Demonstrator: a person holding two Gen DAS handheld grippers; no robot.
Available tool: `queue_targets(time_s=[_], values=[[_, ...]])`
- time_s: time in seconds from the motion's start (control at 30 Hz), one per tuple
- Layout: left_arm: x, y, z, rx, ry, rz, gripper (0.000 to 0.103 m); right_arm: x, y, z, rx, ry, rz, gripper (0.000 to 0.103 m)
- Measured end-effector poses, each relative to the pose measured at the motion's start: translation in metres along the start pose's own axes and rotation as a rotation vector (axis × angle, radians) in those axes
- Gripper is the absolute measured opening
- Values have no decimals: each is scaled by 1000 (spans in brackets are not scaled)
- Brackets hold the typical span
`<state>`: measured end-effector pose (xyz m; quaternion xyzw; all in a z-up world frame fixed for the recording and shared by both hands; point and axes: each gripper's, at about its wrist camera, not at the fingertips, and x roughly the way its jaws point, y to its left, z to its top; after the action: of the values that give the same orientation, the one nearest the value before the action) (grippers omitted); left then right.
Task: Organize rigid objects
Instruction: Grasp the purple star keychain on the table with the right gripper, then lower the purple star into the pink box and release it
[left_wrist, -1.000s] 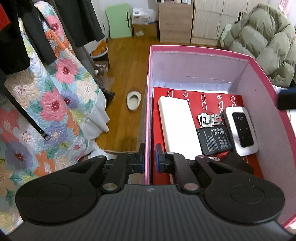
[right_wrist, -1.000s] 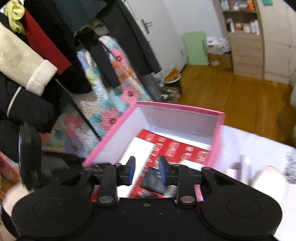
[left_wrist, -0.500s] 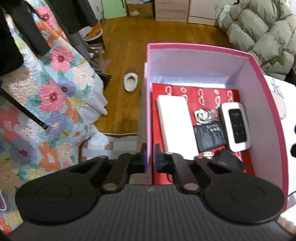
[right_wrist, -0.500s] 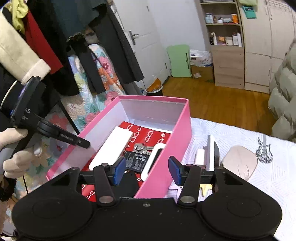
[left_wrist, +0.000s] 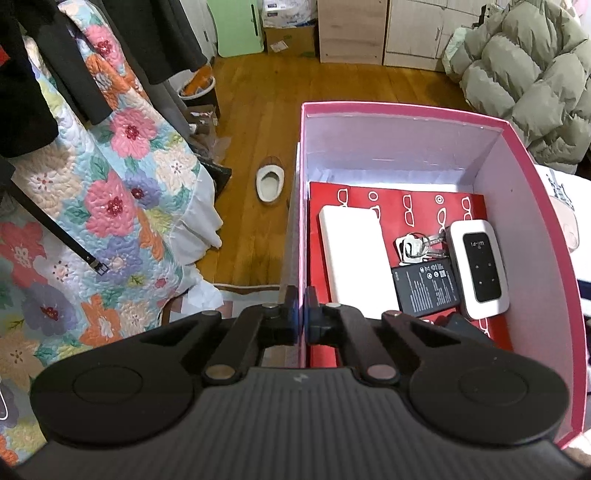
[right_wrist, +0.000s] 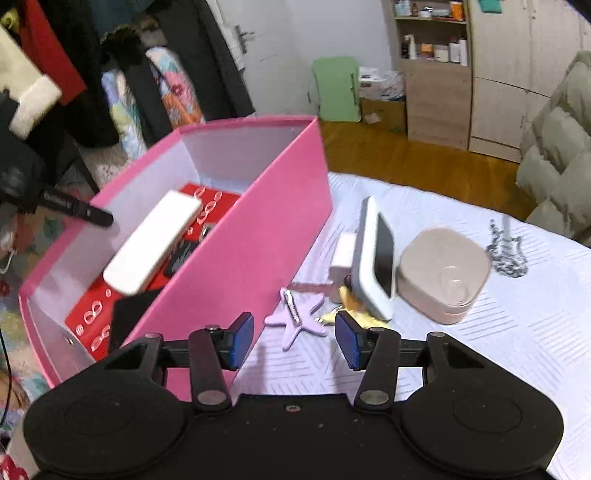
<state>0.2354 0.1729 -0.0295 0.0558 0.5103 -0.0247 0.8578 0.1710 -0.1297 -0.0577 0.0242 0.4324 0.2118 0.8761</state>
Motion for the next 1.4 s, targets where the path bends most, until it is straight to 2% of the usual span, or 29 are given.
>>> queue_targets(time_s=[0.13,0.17,0.27,0.37,0.43,0.53,0.57,0.63,0.8,0.97,1.07,1.13,1.2,1.4], values=[[1,-1,-1,-6,-12,7,2,21,12,-2,-114,11,-44,55],[1,-1,-1,-7,-14,11,2,27,13,0,-127,10,-45,48],[0,-3,-2,-5,-16,18,2,45,8,4,-159,-1,-79,45],[0,-6,-3,1,-22,31,3,50,1,7,-135,29,-4,41],[0,-7,-3,1,-26,30,3,49,3,4,-168,52,28,37],[0,-7,-4,4,-32,38,3,42,1,1,-145,59,37,24],[0,-7,-4,2,-33,38,3,37,-3,1,-103,45,55,19],[-1,-7,-4,1,-34,33,2,26,-10,0,-43,12,73,19],[-1,-10,-6,17,-47,42,2,0,-13,-1,15,-39,64,19],[-1,-9,-6,5,-52,31,2,-44,8,22,-16,-172,48,19],[0,-8,-5,6,-53,37,2,-72,29,37,-48,-230,121,19],[-1,-10,-6,14,-60,44,2,-73,40,47,-57,-202,225,19],[0,-12,-7,15,-66,54,3,-60,54,54,-78,-156,290,19],[-1,-9,-10,-6,-79,47,3,17,88,62,-133,23,297,19]])
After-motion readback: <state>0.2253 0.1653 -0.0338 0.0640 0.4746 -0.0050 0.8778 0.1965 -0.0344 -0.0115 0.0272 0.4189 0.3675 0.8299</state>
